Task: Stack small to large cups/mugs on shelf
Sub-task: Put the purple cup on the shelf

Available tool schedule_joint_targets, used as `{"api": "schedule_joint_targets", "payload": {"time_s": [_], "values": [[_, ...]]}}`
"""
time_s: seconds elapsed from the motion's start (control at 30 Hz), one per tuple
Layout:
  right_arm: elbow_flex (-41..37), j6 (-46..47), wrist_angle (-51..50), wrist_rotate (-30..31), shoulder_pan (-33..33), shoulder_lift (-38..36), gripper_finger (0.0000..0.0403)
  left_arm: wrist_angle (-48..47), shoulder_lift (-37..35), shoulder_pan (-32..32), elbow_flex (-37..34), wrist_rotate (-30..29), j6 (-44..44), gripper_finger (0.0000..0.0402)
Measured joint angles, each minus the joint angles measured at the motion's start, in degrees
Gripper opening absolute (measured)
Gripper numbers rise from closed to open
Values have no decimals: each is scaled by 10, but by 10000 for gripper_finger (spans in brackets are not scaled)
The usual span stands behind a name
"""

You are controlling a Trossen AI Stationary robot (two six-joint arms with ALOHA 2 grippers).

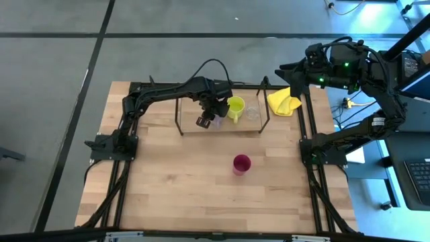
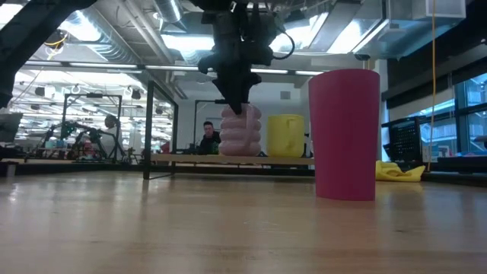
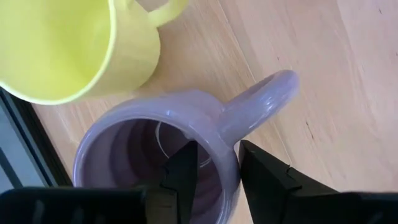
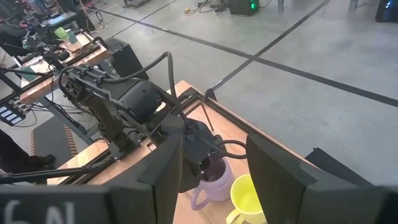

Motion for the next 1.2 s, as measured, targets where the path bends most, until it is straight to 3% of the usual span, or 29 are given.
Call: {"api": "schedule_joint_targets", "payload": {"time_s": [0.47,0.87,1.0,1.2], "values": [[0,2,-2,1,0,0,179,-32,0,-2,0,-26,-20,112],[0,1,-2,1,0,0,179,-40,-41,0,1,-51,-52,112],[0,1,-1,1,0,0,179,-40,-53,4,1,-90,-95,112],[0,0,-1,1,0,0,179,-53,-61,40,1,-91,-234,112]]}}
